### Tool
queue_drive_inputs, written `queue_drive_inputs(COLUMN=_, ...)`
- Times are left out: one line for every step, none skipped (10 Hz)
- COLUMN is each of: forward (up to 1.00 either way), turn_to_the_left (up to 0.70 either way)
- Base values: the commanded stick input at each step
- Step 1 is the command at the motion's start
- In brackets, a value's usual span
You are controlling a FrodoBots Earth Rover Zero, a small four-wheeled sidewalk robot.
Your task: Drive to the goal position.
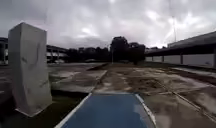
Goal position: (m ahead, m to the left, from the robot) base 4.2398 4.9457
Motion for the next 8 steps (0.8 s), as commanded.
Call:
queue_drive_inputs(forward=0.7, turn_to_the_left=0.0)
queue_drive_inputs(forward=0.7, turn_to_the_left=0.0)
queue_drive_inputs(forward=0.7, turn_to_the_left=0.0)
queue_drive_inputs(forward=0.7, turn_to_the_left=0.0)
queue_drive_inputs(forward=0.7, turn_to_the_left=0.0)
queue_drive_inputs(forward=0.7, turn_to_the_left=0.0)
queue_drive_inputs(forward=0.7, turn_to_the_left=0.0)
queue_drive_inputs(forward=0.7, turn_to_the_left=0.0)
